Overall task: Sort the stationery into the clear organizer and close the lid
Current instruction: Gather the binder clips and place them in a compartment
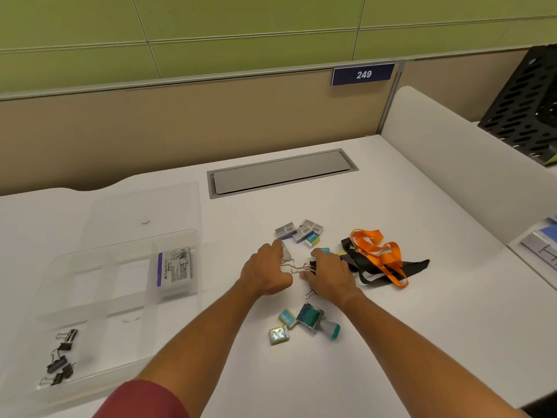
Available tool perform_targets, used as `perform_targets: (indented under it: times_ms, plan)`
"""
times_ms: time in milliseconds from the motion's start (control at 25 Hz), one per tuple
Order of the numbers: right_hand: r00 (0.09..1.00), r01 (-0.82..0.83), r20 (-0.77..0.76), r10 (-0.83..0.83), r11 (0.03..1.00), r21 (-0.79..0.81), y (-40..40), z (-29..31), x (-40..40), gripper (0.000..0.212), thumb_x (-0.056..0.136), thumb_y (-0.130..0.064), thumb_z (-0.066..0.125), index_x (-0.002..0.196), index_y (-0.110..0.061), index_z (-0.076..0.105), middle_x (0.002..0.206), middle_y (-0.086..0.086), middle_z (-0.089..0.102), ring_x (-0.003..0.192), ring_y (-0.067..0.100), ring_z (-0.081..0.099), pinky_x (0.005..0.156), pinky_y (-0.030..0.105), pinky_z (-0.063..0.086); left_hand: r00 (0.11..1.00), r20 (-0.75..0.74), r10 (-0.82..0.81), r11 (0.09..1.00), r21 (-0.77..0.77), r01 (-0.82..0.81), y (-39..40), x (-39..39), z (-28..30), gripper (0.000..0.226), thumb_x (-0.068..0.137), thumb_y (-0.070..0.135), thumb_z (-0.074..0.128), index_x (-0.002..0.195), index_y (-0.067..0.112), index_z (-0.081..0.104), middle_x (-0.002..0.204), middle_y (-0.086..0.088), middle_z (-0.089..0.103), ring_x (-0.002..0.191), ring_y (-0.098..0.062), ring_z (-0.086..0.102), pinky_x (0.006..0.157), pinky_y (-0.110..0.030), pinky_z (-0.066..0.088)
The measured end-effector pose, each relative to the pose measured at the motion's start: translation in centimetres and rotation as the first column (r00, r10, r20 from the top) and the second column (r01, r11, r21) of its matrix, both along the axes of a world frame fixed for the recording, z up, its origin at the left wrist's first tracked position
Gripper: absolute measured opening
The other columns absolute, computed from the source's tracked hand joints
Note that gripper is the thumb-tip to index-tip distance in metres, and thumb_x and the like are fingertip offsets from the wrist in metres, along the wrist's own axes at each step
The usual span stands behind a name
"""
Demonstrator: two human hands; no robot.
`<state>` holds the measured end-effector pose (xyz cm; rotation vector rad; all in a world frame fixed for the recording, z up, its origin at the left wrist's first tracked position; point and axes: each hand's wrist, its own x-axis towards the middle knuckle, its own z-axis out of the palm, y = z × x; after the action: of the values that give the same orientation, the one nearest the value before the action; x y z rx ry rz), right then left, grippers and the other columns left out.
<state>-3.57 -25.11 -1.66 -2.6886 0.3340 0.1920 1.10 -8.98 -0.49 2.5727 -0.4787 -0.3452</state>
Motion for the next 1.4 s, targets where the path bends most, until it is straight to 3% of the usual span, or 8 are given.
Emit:
perform_targets:
  times_ms: [160,320,440,560,720,880,1080,1400]
  plan:
    - [0.992,-0.101,-0.083,0.098,0.994,-0.030,-0.7,0.2,0.6,0.054,0.080,-0.039,0.072,0.124,-0.014,0.053,0.123,0.011,0.056,0.114,0.029,0.055,0.093,0.038,0.048,0.999,0.052,0.000,1.000,0.012,-0.001,1.5,0.5,-0.2,0.039,0.061,0.033,0.057,0.095,0.026,0.041,0.094,0.003,0.050,0.080,-0.021,0.050,0.065,-0.032,0.039]
    - [0.994,-0.101,-0.057,0.098,0.993,-0.056,-0.7,0.6,0.9,0.047,0.080,-0.038,0.071,0.114,-0.011,0.054,0.115,0.010,0.059,0.106,0.028,0.057,0.087,0.037,0.048,0.998,0.062,-0.022,1.000,-0.011,0.022,3.2,1.0,0.3,0.044,0.062,0.028,0.060,0.103,0.022,0.047,0.093,0.004,0.045,0.080,-0.021,0.049,0.064,-0.030,0.038]
    - [0.999,-0.007,0.040,0.005,0.999,0.045,-0.6,1.3,0.8,0.045,0.077,-0.047,0.071,0.103,-0.011,0.059,0.104,0.008,0.057,0.096,0.024,0.057,0.083,0.036,0.048,0.991,0.046,-0.125,0.990,0.071,0.121,4.1,0.7,0.4,0.054,0.063,0.033,0.064,0.113,0.022,0.048,0.102,0.002,0.045,0.082,-0.019,0.051,0.066,-0.030,0.042]
    - [0.987,0.073,0.127,-0.099,0.977,0.198,-0.7,2.0,0.6,0.032,0.075,-0.042,0.069,0.085,-0.013,0.063,0.080,0.002,0.067,0.075,0.017,0.061,0.068,0.031,0.051,0.971,0.045,-0.234,0.955,0.197,0.221,4.2,0.1,-0.1,0.065,0.069,0.044,0.069,0.126,0.022,0.044,0.115,0.000,0.045,0.096,-0.017,0.050,0.077,-0.032,0.047]
    - [0.977,0.090,0.165,-0.137,0.961,0.263,-0.7,2.5,0.0,0.027,0.077,-0.037,0.065,0.087,-0.012,0.063,0.073,-0.001,0.064,0.072,0.018,0.059,0.067,0.031,0.047,0.963,0.008,-0.268,0.919,0.301,0.254,3.7,-0.4,-0.6,0.069,0.070,0.058,0.068,0.121,0.017,0.047,0.114,-0.002,0.045,0.102,-0.018,0.046,0.083,-0.036,0.047]
    - [0.979,0.071,0.161,-0.127,0.946,0.315,-0.3,2.6,-0.2,0.024,0.079,-0.030,0.059,0.076,-0.006,0.061,0.073,0.009,0.064,0.066,0.022,0.054,0.064,0.036,0.047,0.979,-0.020,-0.204,0.944,0.262,0.203,3.7,-0.6,-0.9,0.055,0.077,0.052,0.068,0.114,0.014,0.050,0.113,-0.004,0.047,0.101,-0.019,0.047,0.083,-0.034,0.046]
    - [0.975,0.081,0.169,-0.148,0.933,0.351,0.6,3.0,-0.7,0.020,0.081,-0.032,0.056,0.084,-0.012,0.056,0.073,0.001,0.063,0.071,0.017,0.057,0.065,0.033,0.045,0.990,0.028,-0.137,0.969,0.213,0.128,4.0,-1.6,-0.6,0.049,0.083,0.050,0.064,0.108,0.010,0.050,0.108,-0.008,0.047,0.087,-0.019,0.047,0.075,-0.032,0.043]
    - [0.977,-0.021,0.205,-0.056,0.936,0.352,3.5,3.3,-1.2,0.021,0.085,-0.035,0.055,0.092,-0.018,0.046,0.077,-0.003,0.058,0.075,0.020,0.055,0.067,0.036,0.041,0.994,0.101,0.049,0.999,-0.025,-0.047,6.6,-3.7,1.7,0.040,0.082,0.037,0.068,0.098,0.010,0.043,0.100,-0.005,0.040,0.079,-0.024,0.050,0.066,-0.033,0.044]
